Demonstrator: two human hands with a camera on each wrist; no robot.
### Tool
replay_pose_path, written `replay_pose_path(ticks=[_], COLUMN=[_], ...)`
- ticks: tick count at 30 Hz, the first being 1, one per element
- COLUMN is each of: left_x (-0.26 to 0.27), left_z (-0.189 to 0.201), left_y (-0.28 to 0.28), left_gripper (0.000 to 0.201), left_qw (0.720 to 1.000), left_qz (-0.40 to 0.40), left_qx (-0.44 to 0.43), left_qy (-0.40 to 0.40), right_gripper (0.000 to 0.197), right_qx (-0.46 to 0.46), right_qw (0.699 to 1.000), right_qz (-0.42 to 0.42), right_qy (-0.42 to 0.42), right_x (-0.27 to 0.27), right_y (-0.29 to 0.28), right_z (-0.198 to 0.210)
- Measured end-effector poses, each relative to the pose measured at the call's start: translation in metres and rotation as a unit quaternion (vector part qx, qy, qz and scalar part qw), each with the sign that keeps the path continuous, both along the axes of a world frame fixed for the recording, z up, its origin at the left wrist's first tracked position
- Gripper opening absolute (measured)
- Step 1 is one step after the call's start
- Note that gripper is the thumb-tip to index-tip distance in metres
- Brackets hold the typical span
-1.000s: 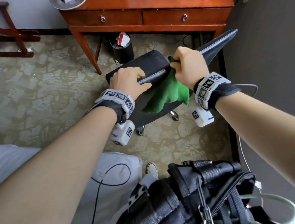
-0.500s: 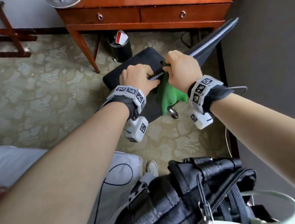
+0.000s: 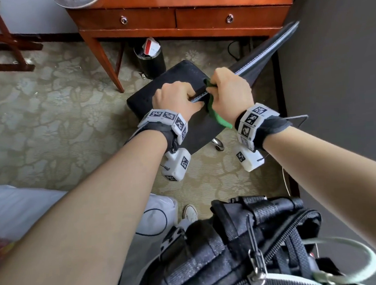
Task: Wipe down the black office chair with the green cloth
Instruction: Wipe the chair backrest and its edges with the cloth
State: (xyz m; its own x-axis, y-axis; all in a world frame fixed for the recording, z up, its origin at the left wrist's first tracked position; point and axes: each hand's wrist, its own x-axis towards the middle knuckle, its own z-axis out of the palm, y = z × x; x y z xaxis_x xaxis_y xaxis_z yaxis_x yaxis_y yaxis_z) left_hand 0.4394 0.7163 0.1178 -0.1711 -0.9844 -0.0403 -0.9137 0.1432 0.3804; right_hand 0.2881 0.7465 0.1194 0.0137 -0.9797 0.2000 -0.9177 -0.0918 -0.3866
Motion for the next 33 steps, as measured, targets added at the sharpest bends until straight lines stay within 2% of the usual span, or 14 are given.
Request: replay_pose_path(ticks=[4, 9, 12, 18, 22, 28, 33], left_x=[0.000, -0.005, -0.011, -0.023, -0.022, -0.005, -0.005], left_z=[0.002, 0.004, 0.003, 0.007, 0.006, -0.003, -0.004], left_y=[0.000, -0.003, -0.002, 0.000, 0.001, 0.004, 0.008], left_gripper=[0.027, 0.032, 0.032, 0.028, 0.028, 0.039, 0.035], left_qw=[1.000, 1.000, 1.000, 1.000, 1.000, 1.000, 1.000], left_qz=[0.004, -0.004, -0.011, -0.011, -0.015, -0.008, -0.012], left_qx=[0.006, 0.012, 0.005, 0.000, 0.006, 0.005, 0.004], left_qy=[0.006, 0.021, 0.017, -0.010, -0.002, 0.015, 0.002], right_gripper=[0.013, 0.012, 0.011, 0.011, 0.010, 0.014, 0.012], right_qx=[-0.001, 0.000, 0.000, -0.016, -0.010, 0.005, 0.012], right_qw=[0.999, 0.999, 0.999, 0.999, 0.997, 0.999, 0.999], right_qz=[0.034, -0.038, -0.044, 0.052, 0.079, -0.038, -0.039], right_qy=[0.031, 0.019, 0.020, -0.006, 0.015, 0.010, 0.011], right_x=[-0.007, -0.037, -0.041, -0.008, -0.013, -0.051, -0.043], right_y=[-0.003, -0.021, -0.021, 0.000, -0.002, -0.022, -0.018], right_z=[0.002, 0.009, 0.006, -0.003, 0.001, 0.013, 0.007])
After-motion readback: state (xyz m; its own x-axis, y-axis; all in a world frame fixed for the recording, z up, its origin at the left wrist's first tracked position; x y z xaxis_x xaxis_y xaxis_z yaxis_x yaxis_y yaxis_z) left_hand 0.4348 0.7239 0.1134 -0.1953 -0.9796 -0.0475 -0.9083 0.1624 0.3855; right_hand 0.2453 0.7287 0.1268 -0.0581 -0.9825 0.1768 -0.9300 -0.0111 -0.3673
